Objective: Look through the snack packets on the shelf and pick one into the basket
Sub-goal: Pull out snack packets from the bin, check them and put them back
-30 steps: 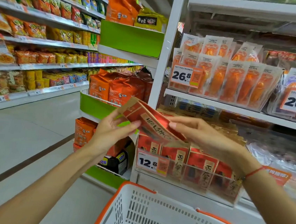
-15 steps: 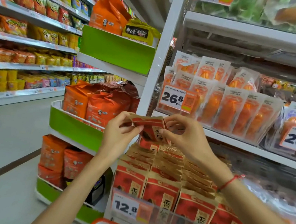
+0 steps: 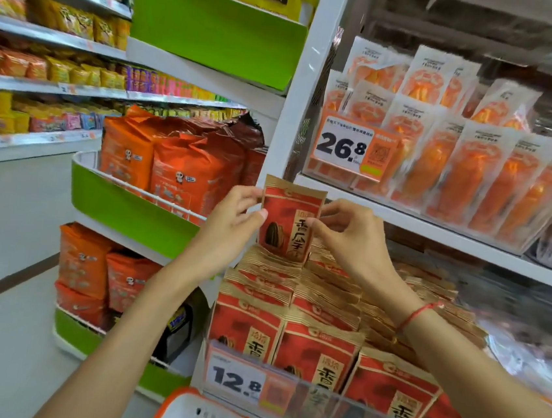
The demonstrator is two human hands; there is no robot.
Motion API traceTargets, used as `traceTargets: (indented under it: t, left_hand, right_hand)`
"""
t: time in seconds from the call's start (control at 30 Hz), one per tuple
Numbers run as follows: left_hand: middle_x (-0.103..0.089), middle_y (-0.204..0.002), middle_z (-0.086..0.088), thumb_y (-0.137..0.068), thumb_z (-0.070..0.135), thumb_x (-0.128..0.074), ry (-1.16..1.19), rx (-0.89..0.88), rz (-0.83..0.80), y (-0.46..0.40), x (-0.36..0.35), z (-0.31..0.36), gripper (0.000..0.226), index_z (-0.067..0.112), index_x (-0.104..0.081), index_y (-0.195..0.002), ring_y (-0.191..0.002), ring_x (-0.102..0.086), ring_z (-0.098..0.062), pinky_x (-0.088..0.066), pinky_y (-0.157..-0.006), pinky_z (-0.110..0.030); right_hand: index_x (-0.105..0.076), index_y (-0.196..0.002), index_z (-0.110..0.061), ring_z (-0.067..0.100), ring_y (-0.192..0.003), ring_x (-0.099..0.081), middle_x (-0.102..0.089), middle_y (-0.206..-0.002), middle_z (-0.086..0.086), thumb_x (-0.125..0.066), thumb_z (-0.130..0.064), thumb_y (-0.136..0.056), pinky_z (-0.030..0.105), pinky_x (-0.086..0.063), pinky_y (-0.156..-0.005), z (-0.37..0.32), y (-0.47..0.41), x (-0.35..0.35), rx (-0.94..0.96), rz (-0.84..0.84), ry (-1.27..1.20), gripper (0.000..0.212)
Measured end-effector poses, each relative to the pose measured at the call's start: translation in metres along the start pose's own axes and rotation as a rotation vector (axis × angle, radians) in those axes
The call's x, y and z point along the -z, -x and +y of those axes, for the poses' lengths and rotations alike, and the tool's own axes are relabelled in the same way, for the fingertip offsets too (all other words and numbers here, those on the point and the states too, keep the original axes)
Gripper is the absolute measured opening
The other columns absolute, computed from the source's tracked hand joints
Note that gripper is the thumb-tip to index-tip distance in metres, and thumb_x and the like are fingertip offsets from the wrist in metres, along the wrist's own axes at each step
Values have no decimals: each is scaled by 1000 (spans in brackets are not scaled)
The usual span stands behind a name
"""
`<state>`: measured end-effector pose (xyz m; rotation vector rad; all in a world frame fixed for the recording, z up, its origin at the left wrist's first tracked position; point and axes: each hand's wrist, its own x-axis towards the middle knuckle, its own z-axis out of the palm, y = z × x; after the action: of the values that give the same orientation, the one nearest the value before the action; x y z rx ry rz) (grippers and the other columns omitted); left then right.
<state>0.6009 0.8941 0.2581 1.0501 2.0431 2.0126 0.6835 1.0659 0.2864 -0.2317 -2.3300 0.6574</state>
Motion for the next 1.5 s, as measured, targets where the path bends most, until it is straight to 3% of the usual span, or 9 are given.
traceTargets:
  t: [0.17, 0.33, 0.47, 0.67, 0.93, 1.13, 1.2, 1.33, 1.5]
  left_hand:
    - [-54, -139, 3, -104, 30, -41, -342, 58, -41, -1, -6, -13, 37, 20, -53, -137, -129, -46, -11, -35, -103, -27]
    - [-52, -142, 3, -103, 23, -40, -391, 96, -64, -4, -3, -18, 38, 24, -49, -140, -127, -49, -15, -39, -101, -32]
    - [-42, -147, 8, -101, 16, -37, -556, 10, -18, -4, -2, -10, 45, 28, -39, -145, -133, -38, -15, -37, -106, -43]
    - [-31, -153, 19, -103, 28, -23, -787, 21, -172, -3, -12, -8, 46, 34, -37, -146, -139, -24, -8, -21, -113, -35]
    - [-26, -156, 20, -104, 34, -14, -926, 130, -319, -1, -13, -7, 49, 36, -34, -149, -142, -20, -12, -15, -116, -39]
    - [-19, -159, 21, -104, 33, -12, -887, 180, -380, -1, -13, -9, 50, 33, -27, -152, -144, -15, -11, -11, -117, -41]
    - [-17, -158, 22, -104, 31, -11, -876, 182, -393, -1, -13, -8, 51, 33, -28, -152, -144, -16, -12, -12, -119, -41]
    - [-16, -160, 18, -104, 25, -10, -902, 156, -416, -2, -12, -10, 51, 24, -46, -139, -143, -17, -16, -16, -119, -45]
    - [-15, -160, 18, -104, 23, -9, -916, 155, -416, -1, -12, -9, 50, 20, -48, -136, -144, -16, -16, -15, -119, -44]
  right_hand:
    - [-69, -89, -19, 20, -82, -68, -71, -82, -2, -69, -37, -86, 41, -56, -76, 14, -1, -3, -75, -253, 298, 18]
    - [-72, -98, -29, 7, -78, -67, -73, -83, -11, -72, -28, -86, 36, -58, -74, 4, 2, 4, 113, -50, 215, 12]
    - [-78, -92, -29, 12, -77, -69, -76, -82, -6, -69, -21, -89, 34, -57, -70, -1, 1, 1, 218, -87, 374, 12]
    - [-78, -94, -32, 18, -85, -67, -76, -89, -5, -68, -24, -89, 34, -55, -75, -1, -5, -2, 136, -189, 402, 14]
    - [-78, -91, -34, 19, -92, -67, -75, -90, -5, -70, -23, -87, 40, -56, -83, 2, -12, -13, 50, -362, 469, 14]
    - [-79, -88, -26, 4, -71, -64, -73, -80, -10, -77, -20, -82, 29, -56, -79, 4, -27, -8, -102, -522, 340, 10]
    - [-79, -91, -22, 5, -76, -66, -75, -86, -6, -77, -19, -82, 27, -56, -82, 6, -31, -1, -104, -484, 301, 10]
    - [-78, -97, -20, 8, -69, -64, -75, -89, 1, -72, -18, -85, 29, -56, -74, 17, -26, 7, -108, -218, 345, 14]
    - [-76, -104, -29, 22, -92, -67, -74, -97, -3, -69, -29, -87, 35, -54, -79, 22, -20, -10, -62, -219, 554, 18]
